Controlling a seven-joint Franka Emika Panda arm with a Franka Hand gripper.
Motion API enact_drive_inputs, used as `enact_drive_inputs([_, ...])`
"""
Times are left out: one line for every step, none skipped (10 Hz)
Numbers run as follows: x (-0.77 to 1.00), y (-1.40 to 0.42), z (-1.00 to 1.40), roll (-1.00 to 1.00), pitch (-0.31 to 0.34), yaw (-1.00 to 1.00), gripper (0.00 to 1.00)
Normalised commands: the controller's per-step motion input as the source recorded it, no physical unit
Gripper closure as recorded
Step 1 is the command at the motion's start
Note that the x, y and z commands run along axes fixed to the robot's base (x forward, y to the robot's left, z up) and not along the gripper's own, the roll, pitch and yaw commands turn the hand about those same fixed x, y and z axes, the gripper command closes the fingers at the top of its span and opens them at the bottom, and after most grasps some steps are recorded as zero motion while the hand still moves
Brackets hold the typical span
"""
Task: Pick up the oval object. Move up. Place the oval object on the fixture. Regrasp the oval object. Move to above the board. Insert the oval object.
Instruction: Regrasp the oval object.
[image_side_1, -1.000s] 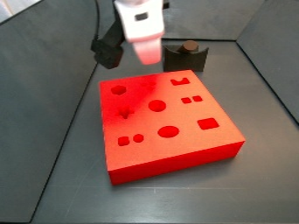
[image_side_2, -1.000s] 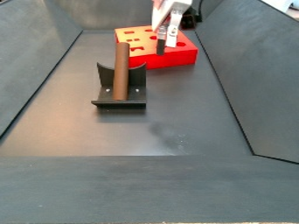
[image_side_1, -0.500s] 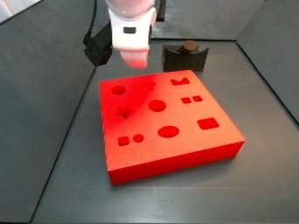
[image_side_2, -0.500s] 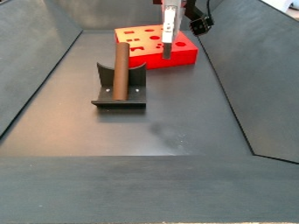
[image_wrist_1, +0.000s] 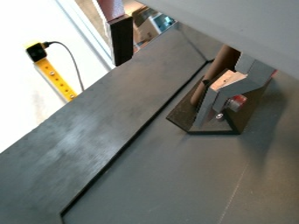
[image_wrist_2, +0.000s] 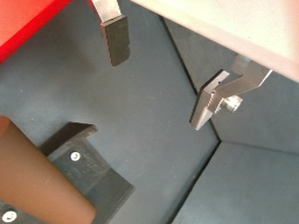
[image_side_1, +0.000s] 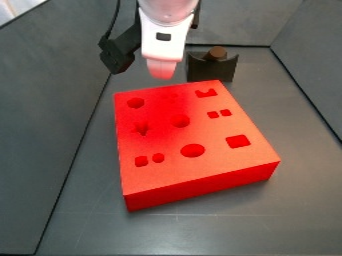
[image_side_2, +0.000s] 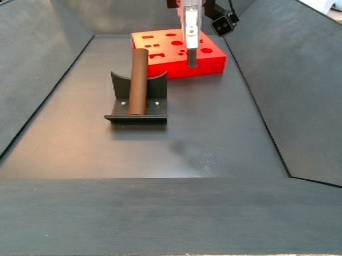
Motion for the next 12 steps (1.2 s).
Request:
enact_drive_inputs([0.05, -0.03, -0.01, 0.07, -0.013, 0.39, 0.00])
enact_drive_inputs([0.04, -0.04, -0.01, 0.07, -0.092, 0.32, 0.00])
enact_drive_inputs([0.04, -0.04, -0.01, 0.07, -0.124, 0.26, 0.00])
enact_drive_inputs([1.00, -0.02, -0.01, 0.09, -0.213, 0.18, 0.00])
enact_drive_inputs([1.00, -0.02, -0.01, 0.09, -0.209, 0.11, 0.00])
enact_drive_inputs([1.00, -0.01, -0.03, 0.11, -0.184, 0.03, 0.00])
enact_drive_inputs([1.00, -0.01, -0.03, 0.11, -0.163, -0.02, 0.00])
enact_drive_inputs([1.00, -0.01, -0.03, 0.11, -0.133, -0.05, 0.00])
enact_drive_inputs([1.00, -0.01, -0.04, 0.11, -0.095, -0.07, 0.00])
enact_drive_inputs([1.00, -0.01, -0.05, 0.09, -0.028, -0.09, 0.00])
enact_drive_inputs([1.00, -0.01, -0.06, 0.08, 0.000, -0.09, 0.00])
enact_drive_inputs([0.95, -0.01, -0.05, 0.07, 0.053, -0.09, 0.00])
